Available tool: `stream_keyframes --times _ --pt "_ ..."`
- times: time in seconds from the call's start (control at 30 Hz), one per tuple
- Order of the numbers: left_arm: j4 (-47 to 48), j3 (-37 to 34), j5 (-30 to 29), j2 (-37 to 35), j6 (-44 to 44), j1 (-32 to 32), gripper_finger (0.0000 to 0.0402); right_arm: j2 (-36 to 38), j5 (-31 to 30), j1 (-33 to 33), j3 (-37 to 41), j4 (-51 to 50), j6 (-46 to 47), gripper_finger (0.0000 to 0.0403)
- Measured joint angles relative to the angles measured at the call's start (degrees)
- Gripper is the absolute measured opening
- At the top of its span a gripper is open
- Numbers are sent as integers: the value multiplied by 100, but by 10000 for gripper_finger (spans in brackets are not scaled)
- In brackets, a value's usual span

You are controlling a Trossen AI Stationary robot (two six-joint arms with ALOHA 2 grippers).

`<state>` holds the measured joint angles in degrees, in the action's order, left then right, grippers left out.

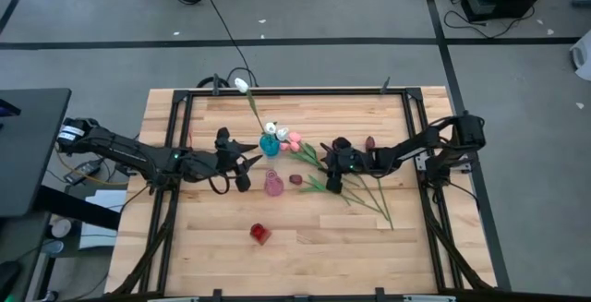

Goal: Sort flowers into vase by color
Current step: Put the left pink tulip into the purple vase

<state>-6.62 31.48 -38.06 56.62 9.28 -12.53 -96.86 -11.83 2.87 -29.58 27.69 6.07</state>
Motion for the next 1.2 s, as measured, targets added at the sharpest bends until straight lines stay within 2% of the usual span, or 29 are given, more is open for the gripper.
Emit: stream_keyframes --times 0.23,0.63,0.9,1.07,1.2 --pt "-28 0 -1 0 -1 0 158 -152 -226 -7 2 53 76 147" --pt "-36 0 -2 0 17 4 158 -98 -199 129 2 61 334 13" --pt "-34 0 -2 0 161 4 158 -8 -50 243 5 29 368 11" --pt "-82 0 -2 0 190 4 158 633 -204 268 9 60 149 10" --pt "-87 0 6 0 326 4 158 1292 -175 295 7 -358 105 11"
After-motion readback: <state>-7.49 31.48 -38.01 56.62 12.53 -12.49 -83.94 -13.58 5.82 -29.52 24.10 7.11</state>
